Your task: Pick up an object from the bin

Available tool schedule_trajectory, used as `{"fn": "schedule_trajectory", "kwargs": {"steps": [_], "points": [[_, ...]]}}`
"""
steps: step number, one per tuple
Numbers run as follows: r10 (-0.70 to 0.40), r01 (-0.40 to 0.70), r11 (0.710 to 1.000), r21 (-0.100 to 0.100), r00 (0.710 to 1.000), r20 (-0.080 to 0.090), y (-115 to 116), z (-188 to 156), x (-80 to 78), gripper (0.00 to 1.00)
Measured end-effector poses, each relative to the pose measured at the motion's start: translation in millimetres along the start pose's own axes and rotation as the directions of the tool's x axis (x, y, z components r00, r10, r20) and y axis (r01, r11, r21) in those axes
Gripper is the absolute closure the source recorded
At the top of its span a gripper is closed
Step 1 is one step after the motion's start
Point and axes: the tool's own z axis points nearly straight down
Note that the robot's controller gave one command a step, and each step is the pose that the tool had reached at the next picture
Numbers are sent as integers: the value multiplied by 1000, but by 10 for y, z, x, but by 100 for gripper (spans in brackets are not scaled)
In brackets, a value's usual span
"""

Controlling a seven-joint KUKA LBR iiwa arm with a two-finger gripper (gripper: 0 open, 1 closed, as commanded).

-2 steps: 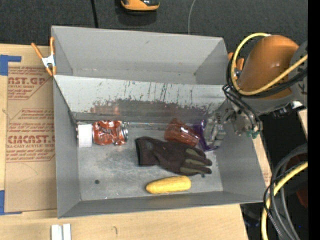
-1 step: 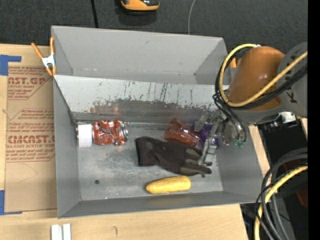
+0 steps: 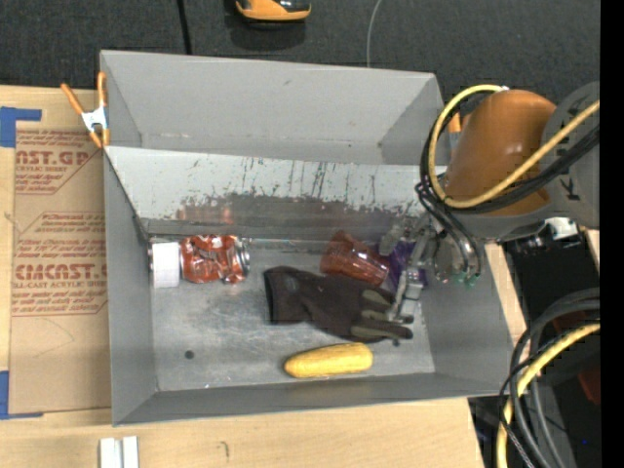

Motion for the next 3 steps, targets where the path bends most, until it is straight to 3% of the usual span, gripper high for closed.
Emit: {"fn": "schedule_trajectory", "kwargs": {"steps": [1,2,3], "points": [[-1,1,1000,0,1000,1,0,4,-1,0],[-163,163,987,-1,987,-12,-154,-164,-58,0],[-201,201,980,4,980,17,-176,-96,-142,0]]}}
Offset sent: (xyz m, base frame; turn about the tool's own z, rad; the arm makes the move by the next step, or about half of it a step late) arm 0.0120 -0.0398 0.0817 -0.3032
